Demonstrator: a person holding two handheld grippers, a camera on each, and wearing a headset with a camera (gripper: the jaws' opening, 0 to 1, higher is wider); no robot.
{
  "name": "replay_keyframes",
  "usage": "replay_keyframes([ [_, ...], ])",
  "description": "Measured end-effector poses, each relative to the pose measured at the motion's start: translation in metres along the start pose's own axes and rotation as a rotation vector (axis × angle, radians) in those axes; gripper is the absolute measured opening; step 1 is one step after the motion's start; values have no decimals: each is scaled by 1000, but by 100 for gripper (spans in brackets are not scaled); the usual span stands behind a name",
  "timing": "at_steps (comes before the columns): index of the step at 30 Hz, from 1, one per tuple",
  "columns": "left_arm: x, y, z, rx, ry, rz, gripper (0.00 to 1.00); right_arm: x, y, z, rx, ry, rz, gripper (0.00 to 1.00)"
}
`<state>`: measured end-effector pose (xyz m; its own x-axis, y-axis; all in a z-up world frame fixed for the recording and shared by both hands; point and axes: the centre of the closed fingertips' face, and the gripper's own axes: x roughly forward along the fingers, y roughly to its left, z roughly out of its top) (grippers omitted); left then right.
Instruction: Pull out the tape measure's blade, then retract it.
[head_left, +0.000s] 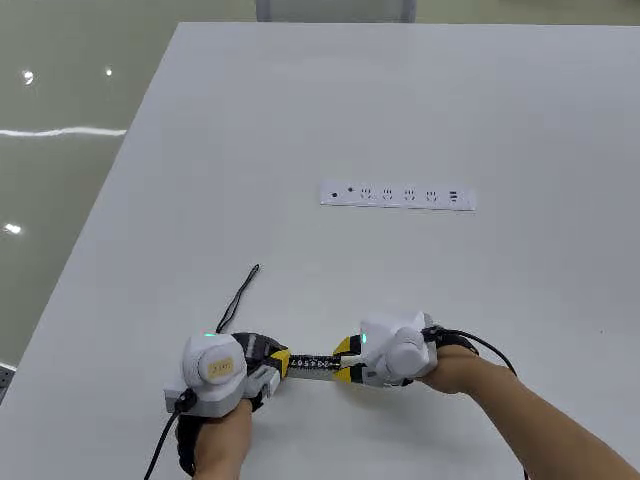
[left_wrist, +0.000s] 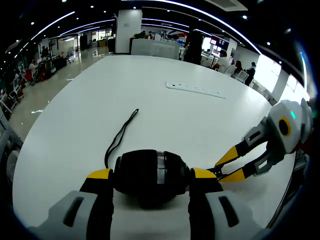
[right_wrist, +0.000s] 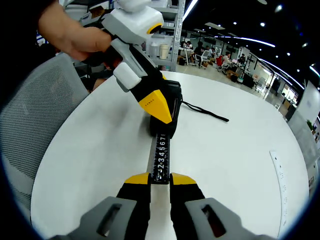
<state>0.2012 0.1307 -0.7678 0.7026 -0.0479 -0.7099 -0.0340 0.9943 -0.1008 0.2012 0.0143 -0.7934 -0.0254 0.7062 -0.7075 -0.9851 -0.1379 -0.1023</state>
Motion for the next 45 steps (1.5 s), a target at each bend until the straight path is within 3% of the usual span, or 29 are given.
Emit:
replay_keyframes([
  [45,7,2,-3,9,6,-6,56,18,0,16,4,-16,-1,13],
])
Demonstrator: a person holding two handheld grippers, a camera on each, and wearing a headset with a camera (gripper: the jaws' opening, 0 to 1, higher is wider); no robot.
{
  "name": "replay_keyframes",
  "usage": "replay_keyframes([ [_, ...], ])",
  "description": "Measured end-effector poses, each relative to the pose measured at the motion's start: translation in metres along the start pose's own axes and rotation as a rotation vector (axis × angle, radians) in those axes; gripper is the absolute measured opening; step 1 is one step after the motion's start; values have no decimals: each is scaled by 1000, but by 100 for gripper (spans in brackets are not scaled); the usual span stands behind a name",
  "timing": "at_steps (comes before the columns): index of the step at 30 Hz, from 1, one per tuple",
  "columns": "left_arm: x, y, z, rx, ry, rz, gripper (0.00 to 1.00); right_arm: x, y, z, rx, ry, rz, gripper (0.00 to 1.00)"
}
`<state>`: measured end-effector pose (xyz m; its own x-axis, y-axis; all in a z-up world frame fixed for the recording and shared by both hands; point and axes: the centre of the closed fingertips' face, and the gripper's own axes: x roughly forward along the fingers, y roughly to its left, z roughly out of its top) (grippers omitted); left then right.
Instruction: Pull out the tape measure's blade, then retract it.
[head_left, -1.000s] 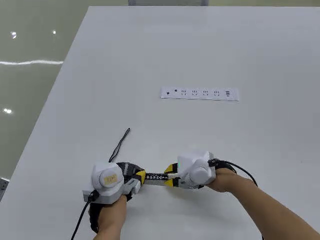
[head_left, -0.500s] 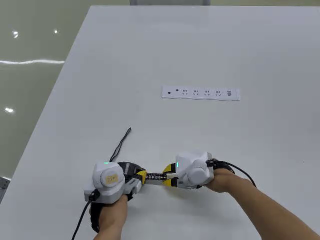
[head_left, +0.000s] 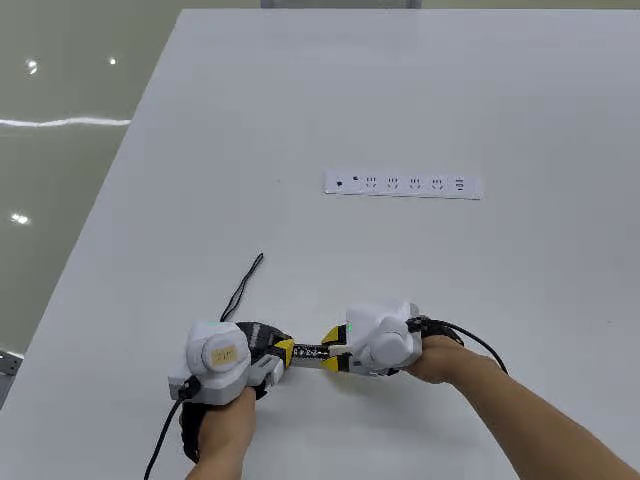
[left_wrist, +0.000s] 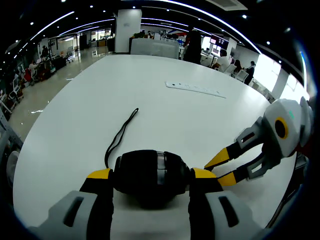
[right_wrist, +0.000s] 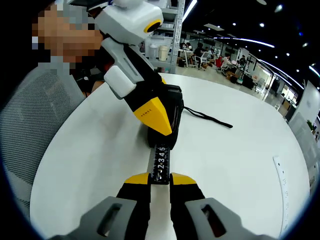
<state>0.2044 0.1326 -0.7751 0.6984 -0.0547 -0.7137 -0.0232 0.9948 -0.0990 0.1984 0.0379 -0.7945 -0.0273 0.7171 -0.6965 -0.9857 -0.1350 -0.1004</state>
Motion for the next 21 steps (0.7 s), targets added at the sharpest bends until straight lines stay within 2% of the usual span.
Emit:
replay_keyframes([
  [21,-5,0,0,1,2,2,56,12,0,5,-5,-3,2,13],
])
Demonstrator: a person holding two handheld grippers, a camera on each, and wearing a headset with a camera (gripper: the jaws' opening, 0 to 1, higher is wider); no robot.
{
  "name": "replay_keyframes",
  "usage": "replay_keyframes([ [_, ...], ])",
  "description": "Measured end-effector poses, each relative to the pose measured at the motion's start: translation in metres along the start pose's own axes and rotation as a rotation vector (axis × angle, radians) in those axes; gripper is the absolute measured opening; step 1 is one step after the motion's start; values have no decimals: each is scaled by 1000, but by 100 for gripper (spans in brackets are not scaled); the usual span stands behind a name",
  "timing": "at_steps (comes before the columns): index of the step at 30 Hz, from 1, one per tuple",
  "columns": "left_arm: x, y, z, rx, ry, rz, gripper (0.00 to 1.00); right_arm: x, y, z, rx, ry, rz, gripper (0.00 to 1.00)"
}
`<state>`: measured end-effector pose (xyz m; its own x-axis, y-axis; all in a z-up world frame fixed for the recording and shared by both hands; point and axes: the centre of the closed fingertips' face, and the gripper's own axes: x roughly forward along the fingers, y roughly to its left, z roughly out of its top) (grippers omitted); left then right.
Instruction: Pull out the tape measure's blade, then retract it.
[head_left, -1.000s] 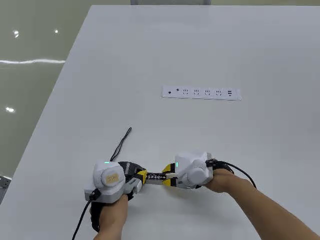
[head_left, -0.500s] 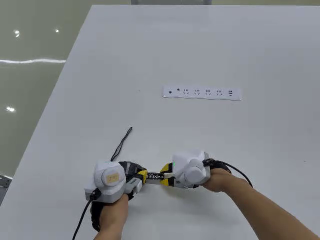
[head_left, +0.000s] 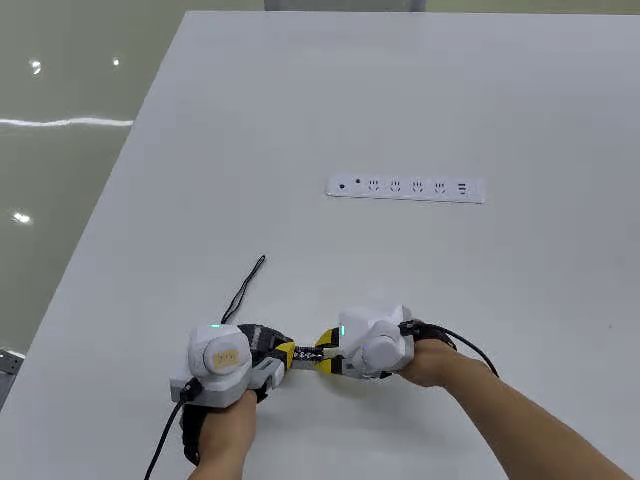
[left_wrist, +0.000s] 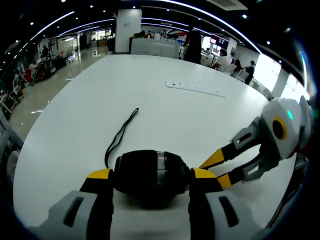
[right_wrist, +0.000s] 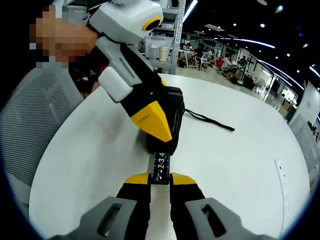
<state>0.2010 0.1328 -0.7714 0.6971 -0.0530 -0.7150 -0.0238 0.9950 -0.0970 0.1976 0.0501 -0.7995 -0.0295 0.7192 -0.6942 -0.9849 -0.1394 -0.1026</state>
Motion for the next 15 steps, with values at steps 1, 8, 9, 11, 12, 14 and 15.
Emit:
replay_keyframes([
  [1,1,0,0,0,0,-1,56,0,0,0,0,0,0,13],
  [8,4,2,-1,0,-1,-2,56,5,-1,3,-2,-3,4,13],
  [9,4,2,-1,-1,-1,-1,56,5,-1,3,-4,-4,4,13],
  [11,2,2,0,-1,-1,-1,56,7,-2,3,-5,-4,5,13],
  [12,1,1,0,0,0,-1,56,8,-2,3,-6,-4,5,13],
  [14,1,1,-1,0,0,0,56,7,-1,4,-6,-5,6,13],
  [15,1,1,-1,2,1,-1,56,7,-1,5,-7,-5,6,13],
])
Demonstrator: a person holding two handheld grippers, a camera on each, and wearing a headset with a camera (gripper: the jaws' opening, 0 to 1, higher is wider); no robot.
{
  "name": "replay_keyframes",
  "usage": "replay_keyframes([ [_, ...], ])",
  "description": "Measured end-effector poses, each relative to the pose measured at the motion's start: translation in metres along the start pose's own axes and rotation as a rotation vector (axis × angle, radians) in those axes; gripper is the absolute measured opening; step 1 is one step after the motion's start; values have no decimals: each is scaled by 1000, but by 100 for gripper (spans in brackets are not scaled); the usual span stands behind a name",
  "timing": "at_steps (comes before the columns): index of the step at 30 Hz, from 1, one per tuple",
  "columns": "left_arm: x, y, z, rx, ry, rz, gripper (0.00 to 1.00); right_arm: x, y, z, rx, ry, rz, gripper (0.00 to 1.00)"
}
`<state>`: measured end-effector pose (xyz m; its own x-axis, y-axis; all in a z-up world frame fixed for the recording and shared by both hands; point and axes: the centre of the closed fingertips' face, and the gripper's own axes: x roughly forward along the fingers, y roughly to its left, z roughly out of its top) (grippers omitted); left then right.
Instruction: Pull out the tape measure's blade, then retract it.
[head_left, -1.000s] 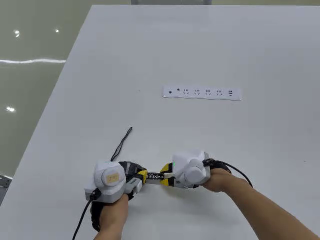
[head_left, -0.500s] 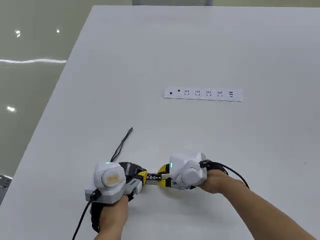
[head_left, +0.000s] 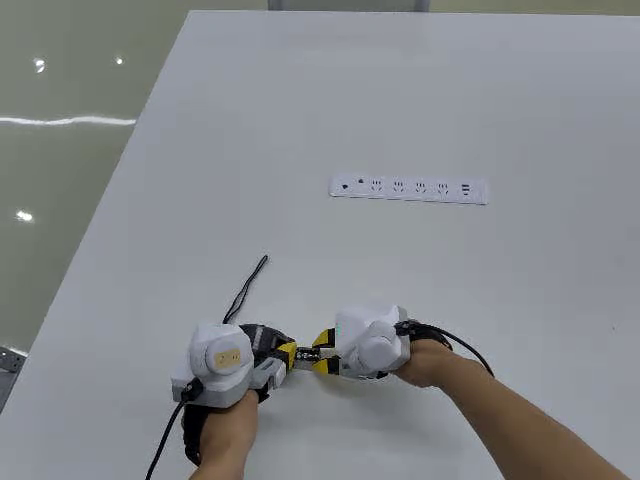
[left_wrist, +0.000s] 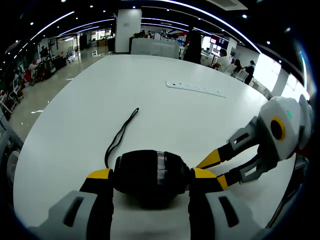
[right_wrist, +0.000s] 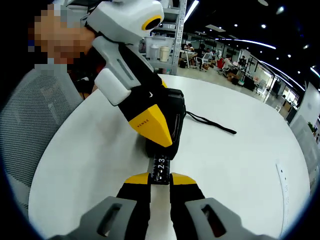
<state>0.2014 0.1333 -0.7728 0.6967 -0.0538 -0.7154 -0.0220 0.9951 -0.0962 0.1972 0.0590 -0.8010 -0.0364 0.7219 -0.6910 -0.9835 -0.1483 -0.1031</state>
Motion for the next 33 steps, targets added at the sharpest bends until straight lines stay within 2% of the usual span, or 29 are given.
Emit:
replay_keyframes([
  [33,1,0,0,9,2,-8,56,14,0,15,14,-7,1,13],
])
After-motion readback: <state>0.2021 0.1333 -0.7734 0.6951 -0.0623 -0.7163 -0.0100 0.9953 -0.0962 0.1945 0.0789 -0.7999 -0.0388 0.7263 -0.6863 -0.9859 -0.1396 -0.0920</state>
